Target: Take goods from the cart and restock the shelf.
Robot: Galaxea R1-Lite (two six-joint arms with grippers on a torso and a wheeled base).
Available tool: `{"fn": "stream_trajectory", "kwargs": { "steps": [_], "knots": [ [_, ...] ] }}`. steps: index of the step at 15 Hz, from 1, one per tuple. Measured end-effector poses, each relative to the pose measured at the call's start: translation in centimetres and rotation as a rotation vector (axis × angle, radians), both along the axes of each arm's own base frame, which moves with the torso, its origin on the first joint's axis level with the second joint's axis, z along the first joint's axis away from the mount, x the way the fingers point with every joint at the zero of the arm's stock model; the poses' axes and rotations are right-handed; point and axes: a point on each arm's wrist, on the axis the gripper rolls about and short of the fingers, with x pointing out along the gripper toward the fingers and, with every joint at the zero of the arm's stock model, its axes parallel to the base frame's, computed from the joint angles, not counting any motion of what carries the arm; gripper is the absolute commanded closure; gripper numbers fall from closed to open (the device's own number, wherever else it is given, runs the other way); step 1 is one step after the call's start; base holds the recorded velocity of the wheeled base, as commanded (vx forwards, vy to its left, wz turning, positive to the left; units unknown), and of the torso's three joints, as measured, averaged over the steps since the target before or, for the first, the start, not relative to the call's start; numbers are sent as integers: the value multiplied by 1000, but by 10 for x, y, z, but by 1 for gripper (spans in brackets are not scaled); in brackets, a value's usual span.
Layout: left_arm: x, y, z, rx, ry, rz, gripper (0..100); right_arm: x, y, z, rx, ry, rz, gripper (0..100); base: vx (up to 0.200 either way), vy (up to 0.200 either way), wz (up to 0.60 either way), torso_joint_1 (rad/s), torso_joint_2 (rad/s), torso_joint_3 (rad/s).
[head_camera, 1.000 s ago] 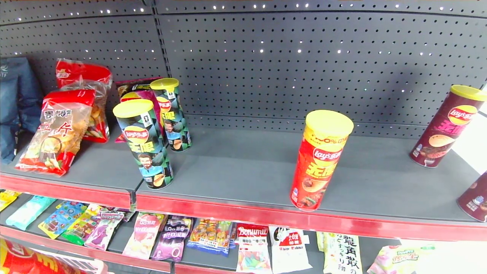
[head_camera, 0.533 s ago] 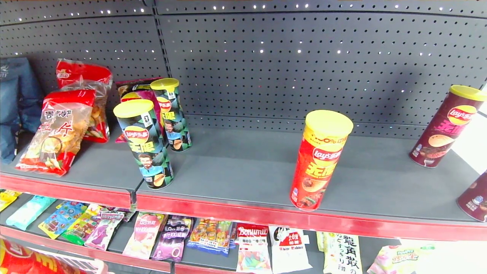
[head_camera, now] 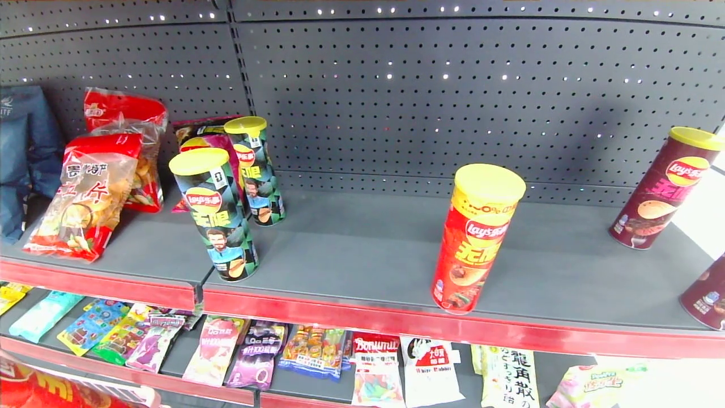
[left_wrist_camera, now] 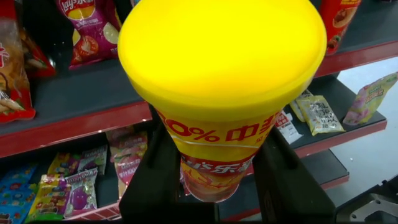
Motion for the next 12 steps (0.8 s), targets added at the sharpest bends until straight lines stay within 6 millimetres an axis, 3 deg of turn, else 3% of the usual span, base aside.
{"fn": "stream_trajectory", "kwargs": {
  "steps": [12],
  "knots": [
    [-8, 0, 8, -24, -41, 10, 100, 2, 0, -7, -3, 26, -6, 0, 0, 0, 0, 0, 0, 0]
  ]
}}
